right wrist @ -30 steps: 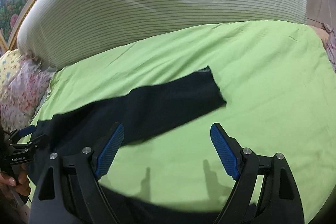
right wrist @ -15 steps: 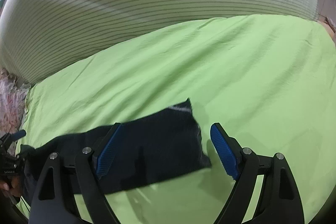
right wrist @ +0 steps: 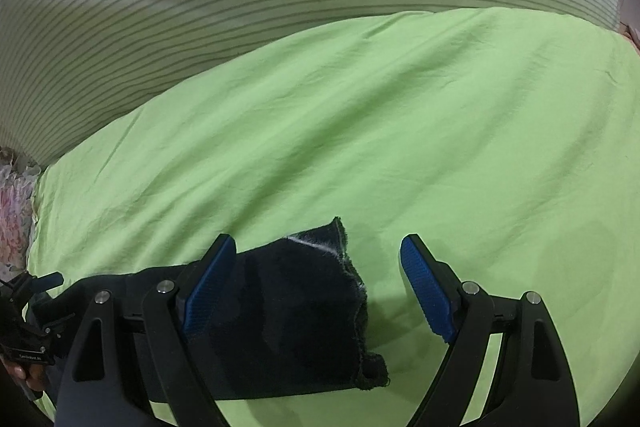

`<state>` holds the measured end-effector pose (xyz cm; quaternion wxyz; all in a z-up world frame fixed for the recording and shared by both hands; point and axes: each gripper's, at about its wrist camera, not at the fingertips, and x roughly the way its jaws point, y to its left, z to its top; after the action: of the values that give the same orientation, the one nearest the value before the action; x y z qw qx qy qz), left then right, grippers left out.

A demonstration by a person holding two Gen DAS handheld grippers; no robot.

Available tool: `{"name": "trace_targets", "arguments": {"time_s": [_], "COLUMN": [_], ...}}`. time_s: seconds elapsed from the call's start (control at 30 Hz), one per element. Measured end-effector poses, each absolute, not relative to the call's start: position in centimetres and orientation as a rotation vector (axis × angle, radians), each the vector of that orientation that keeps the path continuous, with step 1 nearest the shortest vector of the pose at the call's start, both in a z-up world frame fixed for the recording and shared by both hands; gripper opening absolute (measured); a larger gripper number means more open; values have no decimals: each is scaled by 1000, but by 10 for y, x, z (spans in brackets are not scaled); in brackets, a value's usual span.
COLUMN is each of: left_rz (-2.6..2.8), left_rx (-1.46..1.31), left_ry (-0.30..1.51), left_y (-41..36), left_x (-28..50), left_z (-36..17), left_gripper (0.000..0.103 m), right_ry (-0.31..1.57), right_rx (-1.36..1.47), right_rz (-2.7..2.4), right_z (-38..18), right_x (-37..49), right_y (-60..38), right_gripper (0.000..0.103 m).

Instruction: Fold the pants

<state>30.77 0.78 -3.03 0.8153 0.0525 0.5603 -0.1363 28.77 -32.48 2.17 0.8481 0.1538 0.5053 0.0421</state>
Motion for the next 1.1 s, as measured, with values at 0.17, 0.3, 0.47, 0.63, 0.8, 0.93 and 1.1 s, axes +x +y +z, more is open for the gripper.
{"name": "trace_targets", "arguments": {"time_s": [0.17, 0.3, 0.47, 0.63, 0.8, 0.93, 1.1], "left_rz": [-317, -333, -372, -426, -468, -495, -516], "left_rx": [119, 115, 62, 52, 37, 32, 26], "left_ry": [1221, 1244, 1216, 1183, 1147, 1119, 1100], "left_y": [0, 1, 25, 32, 34, 24, 8], "left_x": [311, 313, 300, 270, 230, 196, 160], "left_z": [-40, -46, -29, -9, 5, 13, 23], "left_gripper": [65, 30, 8, 6, 5, 5, 5], "right_ry": [1095, 1106, 1060, 1014, 977, 976, 990], "right_rx": [306, 326, 356, 435, 507, 475, 423], "right_rz": [109, 121, 140, 168, 188, 183, 145], "right_z": [12, 12, 35, 65, 87, 99, 107], "right_x": [296, 296, 276, 238, 190, 153, 101], "right_y": [-318, -318, -325, -339, -352, -350, -357], "right_gripper": [70, 20, 9, 9, 8, 8, 7]}}
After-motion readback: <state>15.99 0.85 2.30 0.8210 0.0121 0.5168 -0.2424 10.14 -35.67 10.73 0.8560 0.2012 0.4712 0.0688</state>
